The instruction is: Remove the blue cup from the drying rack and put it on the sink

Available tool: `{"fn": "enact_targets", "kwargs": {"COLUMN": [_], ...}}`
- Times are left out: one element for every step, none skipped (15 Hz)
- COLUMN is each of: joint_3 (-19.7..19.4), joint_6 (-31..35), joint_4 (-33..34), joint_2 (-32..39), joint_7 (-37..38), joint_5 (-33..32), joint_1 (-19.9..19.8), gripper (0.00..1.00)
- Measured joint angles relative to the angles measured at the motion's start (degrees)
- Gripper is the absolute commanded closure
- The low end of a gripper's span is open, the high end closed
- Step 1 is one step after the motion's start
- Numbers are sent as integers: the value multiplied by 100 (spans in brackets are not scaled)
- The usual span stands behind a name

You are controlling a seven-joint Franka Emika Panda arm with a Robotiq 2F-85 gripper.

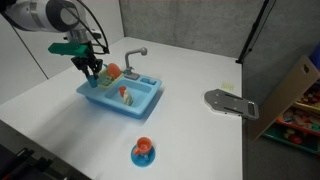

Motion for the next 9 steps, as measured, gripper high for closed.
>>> {"fn": "enact_targets", "kwargs": {"joint_3": [0, 1, 1, 1, 1, 1, 1, 1, 1], "joint_6": [125, 252, 374, 480, 559, 610, 646, 671, 686], "joint_4": [-72, -142, -197, -244, -279, -296, -304, -308, -310], "joint_2": [-10, -14, -14, -14, -13, -13, -13, -13, -13], "joint_7": [4, 4, 4, 4, 4, 4, 4, 4, 4], "joint_5": [-1, -1, -2, -2, -2, -2, -2, -2, -2], "joint_1": [31, 62, 86, 107, 123, 134, 137, 137, 137], "gripper": [83, 83, 83, 83, 83, 83, 83, 83, 83]}}
